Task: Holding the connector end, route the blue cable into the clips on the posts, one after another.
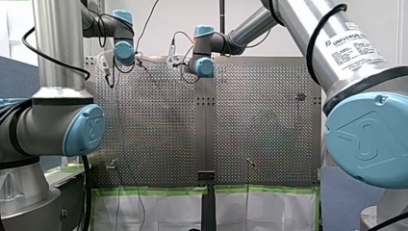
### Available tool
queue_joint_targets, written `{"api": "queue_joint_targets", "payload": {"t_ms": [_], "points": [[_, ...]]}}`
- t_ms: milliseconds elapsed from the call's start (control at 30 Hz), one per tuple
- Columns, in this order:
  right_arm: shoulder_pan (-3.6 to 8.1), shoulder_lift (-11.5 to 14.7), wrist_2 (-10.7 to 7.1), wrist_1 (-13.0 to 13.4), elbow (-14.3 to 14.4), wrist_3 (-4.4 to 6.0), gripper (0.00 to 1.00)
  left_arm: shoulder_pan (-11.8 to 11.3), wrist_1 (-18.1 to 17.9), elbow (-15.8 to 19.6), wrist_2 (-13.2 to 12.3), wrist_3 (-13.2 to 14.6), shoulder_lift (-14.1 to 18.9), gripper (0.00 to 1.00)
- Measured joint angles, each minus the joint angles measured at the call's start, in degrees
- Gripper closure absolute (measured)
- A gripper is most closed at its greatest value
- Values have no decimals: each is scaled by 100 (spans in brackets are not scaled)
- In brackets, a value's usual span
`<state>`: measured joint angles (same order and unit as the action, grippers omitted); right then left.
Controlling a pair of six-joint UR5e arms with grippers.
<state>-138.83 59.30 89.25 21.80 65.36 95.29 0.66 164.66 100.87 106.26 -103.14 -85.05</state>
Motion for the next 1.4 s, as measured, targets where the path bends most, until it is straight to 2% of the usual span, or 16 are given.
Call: {"api": "queue_joint_targets", "payload": {"t_ms": [400, 733, 1133, 1400], "points": [[0, -6, -25, -4, -17, 0, 100, -93, -223, 0, -193, -91, -316, 100], [24, -9, -53, -3, -43, 0, 100, -285, -392, 0, -348, -197, -355, 100], [130, -36, -177, 11, -122, 0, 100, -425, -509, -46, -775, -410, -411, 100], [148, -209, -224, -5, -270, 0, 100, -521, -551, -184, -862, -505, -646, 100]]}}
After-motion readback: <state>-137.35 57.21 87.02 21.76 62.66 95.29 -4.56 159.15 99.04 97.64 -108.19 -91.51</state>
